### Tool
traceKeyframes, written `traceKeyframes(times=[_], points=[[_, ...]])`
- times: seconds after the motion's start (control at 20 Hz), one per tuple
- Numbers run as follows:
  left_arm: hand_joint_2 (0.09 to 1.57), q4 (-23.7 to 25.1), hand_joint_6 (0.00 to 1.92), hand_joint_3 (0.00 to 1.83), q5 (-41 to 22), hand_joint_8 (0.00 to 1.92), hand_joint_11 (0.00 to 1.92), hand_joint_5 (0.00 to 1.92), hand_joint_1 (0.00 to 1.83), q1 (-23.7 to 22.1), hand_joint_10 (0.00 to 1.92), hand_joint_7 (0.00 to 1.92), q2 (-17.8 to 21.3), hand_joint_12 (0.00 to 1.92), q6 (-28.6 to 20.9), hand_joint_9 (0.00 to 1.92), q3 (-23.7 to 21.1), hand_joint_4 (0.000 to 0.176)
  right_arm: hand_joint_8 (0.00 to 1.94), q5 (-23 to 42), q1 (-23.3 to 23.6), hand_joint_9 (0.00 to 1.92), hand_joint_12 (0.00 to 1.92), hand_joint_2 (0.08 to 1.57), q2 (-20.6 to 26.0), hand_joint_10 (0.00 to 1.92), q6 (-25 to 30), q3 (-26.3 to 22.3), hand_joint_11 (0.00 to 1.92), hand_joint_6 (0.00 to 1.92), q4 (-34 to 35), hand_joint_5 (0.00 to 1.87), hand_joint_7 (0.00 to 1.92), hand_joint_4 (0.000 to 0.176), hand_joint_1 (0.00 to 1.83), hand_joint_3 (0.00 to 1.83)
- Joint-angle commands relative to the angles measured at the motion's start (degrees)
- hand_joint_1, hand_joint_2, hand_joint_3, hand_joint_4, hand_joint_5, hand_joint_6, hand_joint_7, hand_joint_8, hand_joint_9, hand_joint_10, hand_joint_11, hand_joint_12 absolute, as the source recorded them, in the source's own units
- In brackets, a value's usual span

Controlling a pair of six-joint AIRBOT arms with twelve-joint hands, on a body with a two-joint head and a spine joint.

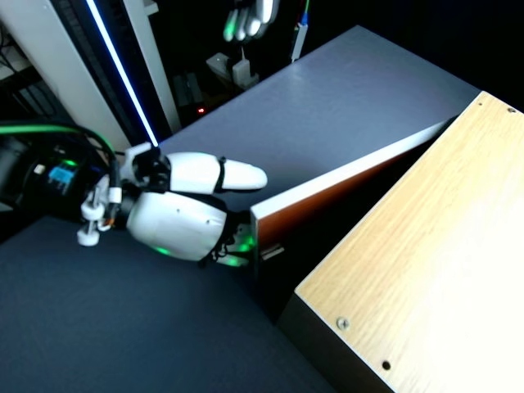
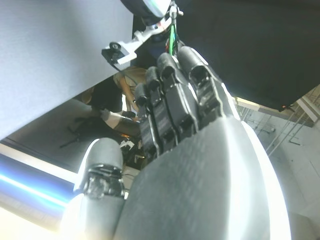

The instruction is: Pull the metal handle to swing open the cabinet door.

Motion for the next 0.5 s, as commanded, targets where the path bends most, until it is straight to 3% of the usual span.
traceKeyframes(times=[0.0,0.45], points=[[1.57,-5.6,0.00,0.07,-1.4,0.00,0.03,0.44,0.00,-0.5,0.00,0.43,0.4,0.81,0.5,0.40,0.0,0.000,0.00,7.1,0.3,0.34,0.90,1.57,0.7,0.00,0.2,-0.4,0.00,0.00,-0.4,0.38,0.38,0.000,0.00,0.06],[1.57,-5.6,0.00,0.05,-1.4,0.00,0.05,0.45,0.00,-0.5,0.00,0.44,0.4,0.81,0.5,0.41,0.0,0.000,0.00,7.9,-0.8,0.33,0.87,1.57,3.4,0.00,0.2,-1.9,0.00,0.00,-0.4,0.38,0.37,0.000,0.00,0.07]])
